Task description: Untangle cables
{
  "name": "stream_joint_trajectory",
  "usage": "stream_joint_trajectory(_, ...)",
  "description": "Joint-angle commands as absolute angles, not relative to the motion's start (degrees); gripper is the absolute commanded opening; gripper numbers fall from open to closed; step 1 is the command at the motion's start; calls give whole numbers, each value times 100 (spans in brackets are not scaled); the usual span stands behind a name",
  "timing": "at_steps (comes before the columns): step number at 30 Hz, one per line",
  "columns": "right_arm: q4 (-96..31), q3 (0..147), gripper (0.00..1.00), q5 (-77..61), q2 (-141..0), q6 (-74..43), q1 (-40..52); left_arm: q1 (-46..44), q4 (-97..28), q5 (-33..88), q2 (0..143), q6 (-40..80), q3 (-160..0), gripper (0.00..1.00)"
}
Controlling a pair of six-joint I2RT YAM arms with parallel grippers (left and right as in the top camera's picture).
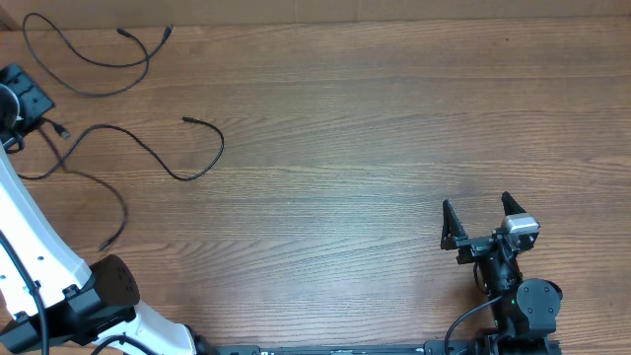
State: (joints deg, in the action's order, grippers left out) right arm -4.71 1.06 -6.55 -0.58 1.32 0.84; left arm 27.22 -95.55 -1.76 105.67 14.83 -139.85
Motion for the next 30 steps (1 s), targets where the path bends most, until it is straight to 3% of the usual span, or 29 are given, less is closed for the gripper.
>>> stream_joint_trajectory(1, -440, 49, 100, -604, -19, 180, 78, 2729, -9570, 1280, 10575, 510, -13900, 4)
stream_joint_trajectory(5, -440, 49, 100, -604, -19, 180, 78, 2698, -9682, 1236, 10575, 196, -13629, 4)
stream_joint_trajectory(15, -440, 49, 100, -604, -19, 180, 78, 2709, -9566, 246, 10575, 913, -11854, 5)
stream_joint_trajectory(30, -440, 49, 100, -604, -19, 180, 78, 2707, -8582, 263, 10575, 1247, -9463, 4)
